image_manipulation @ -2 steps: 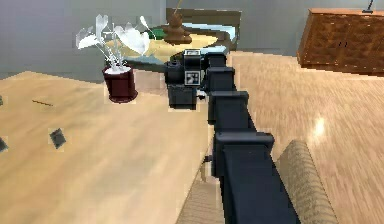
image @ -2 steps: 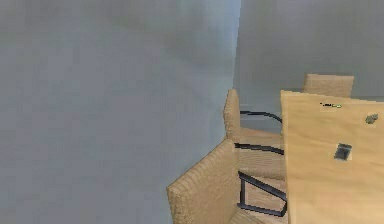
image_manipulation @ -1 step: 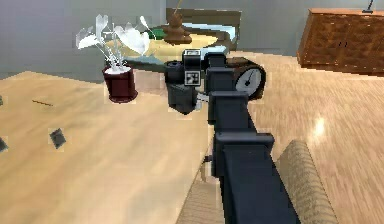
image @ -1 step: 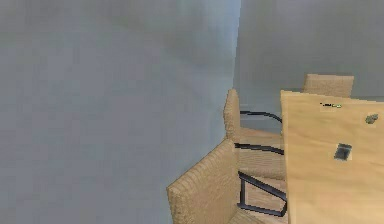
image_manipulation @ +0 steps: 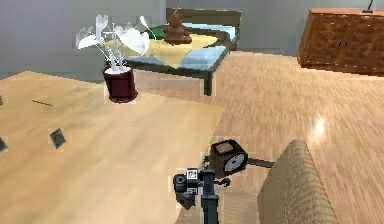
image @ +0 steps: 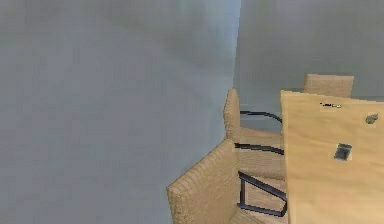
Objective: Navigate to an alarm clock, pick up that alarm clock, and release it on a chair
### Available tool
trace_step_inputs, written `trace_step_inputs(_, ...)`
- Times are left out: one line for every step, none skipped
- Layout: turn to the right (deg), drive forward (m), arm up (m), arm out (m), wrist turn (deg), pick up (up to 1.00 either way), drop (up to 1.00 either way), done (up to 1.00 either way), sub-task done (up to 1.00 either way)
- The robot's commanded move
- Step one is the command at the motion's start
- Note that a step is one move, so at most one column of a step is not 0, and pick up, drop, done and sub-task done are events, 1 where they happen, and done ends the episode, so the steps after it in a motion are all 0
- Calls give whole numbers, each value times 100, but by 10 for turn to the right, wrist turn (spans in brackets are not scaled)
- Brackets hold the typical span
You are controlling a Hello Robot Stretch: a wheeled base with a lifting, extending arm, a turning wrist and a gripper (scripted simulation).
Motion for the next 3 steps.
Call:
trace_step_inputs(0,0,-32,0,0,0,0,0,0)
trace_step_inputs(0,0,0,0,0,0,100,0,0)
trace_step_inputs(0,0,10,0,0,0,0,0,0)
